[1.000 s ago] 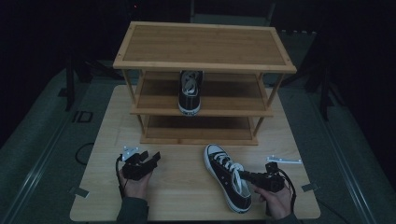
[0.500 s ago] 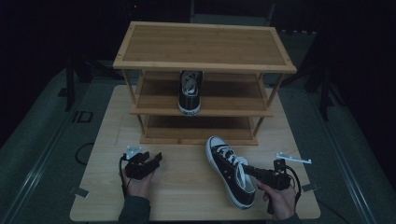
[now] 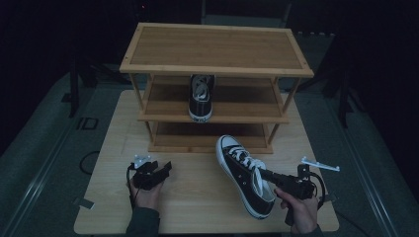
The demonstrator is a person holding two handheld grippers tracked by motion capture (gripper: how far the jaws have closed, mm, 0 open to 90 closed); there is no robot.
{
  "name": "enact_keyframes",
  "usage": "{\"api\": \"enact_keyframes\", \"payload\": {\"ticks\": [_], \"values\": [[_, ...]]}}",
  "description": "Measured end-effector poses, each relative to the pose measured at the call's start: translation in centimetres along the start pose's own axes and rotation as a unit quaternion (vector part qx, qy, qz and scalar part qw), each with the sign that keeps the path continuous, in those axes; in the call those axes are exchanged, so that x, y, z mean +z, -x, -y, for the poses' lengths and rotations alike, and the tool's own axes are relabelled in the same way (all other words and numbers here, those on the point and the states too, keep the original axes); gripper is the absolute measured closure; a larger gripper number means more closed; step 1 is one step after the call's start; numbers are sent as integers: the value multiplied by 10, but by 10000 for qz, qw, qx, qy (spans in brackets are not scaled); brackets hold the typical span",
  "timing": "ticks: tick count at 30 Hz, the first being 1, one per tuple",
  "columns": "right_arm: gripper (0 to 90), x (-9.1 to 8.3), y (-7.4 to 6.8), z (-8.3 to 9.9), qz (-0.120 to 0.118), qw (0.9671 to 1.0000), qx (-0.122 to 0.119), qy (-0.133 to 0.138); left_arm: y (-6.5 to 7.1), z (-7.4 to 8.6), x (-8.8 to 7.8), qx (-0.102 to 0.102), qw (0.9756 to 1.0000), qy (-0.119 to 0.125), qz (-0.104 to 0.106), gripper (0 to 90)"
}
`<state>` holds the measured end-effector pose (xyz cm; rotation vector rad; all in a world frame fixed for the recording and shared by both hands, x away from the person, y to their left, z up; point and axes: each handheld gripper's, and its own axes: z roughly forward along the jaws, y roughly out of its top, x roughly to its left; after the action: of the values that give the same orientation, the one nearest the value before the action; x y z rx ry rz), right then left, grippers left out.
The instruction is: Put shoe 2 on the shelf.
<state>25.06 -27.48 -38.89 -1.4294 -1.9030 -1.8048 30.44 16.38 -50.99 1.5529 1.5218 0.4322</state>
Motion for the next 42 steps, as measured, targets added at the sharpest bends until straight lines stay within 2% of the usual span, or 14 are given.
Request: {"api": "enact_keyframes", "payload": {"ticks": [6,13,18,22,26,33,38,42], "values": [[888,-10,-12,-11,-188,9996,-41,185,1,0,1,-14,10000,-20,12,406],[887,-19,-24,-28,-159,9991,-138,361,2,1,1,-42,10000,-23,14,406],[887,-18,-27,-47,-69,9981,-98,608,1,1,1,-53,10000,-35,23,406],[887,-9,-27,-64,133,9962,-59,861,1,1,1,-74,10000,-47,32,406],[887,3,-26,-79,233,9937,0,1100,0,1,1,-96,9999,-40,42,406],[886,25,-25,-97,555,9895,-122,1332,-1,1,1,-164,9998,-22,52,406],[886,40,-21,-109,717,9861,-52,1495,-1,0,2,-188,9998,-42,47,406],[886,54,-20,-117,892,9824,-106,1637,-2,0,2,-243,9997,-51,58,407]]}}
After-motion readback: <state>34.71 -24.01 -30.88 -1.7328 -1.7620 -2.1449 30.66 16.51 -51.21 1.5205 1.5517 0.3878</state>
